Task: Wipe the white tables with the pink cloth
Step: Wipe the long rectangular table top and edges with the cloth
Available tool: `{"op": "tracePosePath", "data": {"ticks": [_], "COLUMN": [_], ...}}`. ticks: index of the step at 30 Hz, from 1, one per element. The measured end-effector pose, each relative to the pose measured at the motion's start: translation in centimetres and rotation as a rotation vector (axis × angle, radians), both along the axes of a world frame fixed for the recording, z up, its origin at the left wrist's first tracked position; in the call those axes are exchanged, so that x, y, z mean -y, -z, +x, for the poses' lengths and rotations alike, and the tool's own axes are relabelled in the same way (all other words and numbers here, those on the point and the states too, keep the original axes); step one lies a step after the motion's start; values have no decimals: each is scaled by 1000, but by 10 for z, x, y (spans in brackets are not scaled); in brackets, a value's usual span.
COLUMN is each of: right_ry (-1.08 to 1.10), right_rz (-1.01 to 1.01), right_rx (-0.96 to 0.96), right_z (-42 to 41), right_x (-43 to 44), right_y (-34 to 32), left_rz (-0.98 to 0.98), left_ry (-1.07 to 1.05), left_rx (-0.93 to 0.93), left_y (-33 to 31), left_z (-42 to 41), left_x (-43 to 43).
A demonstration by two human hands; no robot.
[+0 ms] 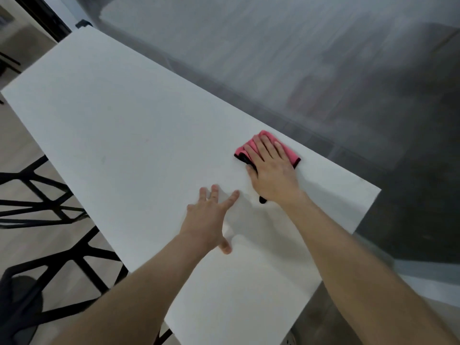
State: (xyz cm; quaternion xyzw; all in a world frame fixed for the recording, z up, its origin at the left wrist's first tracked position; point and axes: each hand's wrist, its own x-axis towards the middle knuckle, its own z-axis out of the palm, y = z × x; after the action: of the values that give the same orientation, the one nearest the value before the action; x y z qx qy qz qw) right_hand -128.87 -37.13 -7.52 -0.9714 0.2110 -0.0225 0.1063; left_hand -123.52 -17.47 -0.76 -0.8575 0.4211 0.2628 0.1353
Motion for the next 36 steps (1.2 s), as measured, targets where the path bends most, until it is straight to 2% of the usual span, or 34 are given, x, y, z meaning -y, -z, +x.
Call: {"op": "tracePosePath", "data": {"ticks": [3, 5, 9, 12, 16, 21, 24, 27, 32, 36], "right_ry": [-51, -38, 137, 209, 146, -38, -31, -52, 149, 297], "right_rz": [-6, -6, -31, -45, -28, 44, 38, 20, 12, 15], "right_rx": [3, 33, 52, 6, 74, -13, -16, 39, 117, 33], "right_z": [5, -37, -158, -178, -86, 80, 100, 49, -110, -197], "right_x": [9, 18, 25, 20, 7, -14, -14, 0, 25, 6], "right_y": [2, 7, 13, 10, 1, -8, -3, 4, 4, 3], "left_rz": [-13, -5, -13, -11, -16, -47, -66, -51, -33, -23], "left_ry": [-29, -17, 5, 8, 19, 37, 31, 31, -14, -22], "left_rx": [-11, -11, 10, 17, 24, 46, 50, 49, 13, 5], "left_y": [-2, -2, 0, 0, 1, 1, 1, 2, -4, -7], "left_z": [-1, 0, 1, 2, 2, 2, 2, 3, -1, -4], "left_x": [-1, -2, -2, -1, 0, -2, -3, -4, 0, 1]}}
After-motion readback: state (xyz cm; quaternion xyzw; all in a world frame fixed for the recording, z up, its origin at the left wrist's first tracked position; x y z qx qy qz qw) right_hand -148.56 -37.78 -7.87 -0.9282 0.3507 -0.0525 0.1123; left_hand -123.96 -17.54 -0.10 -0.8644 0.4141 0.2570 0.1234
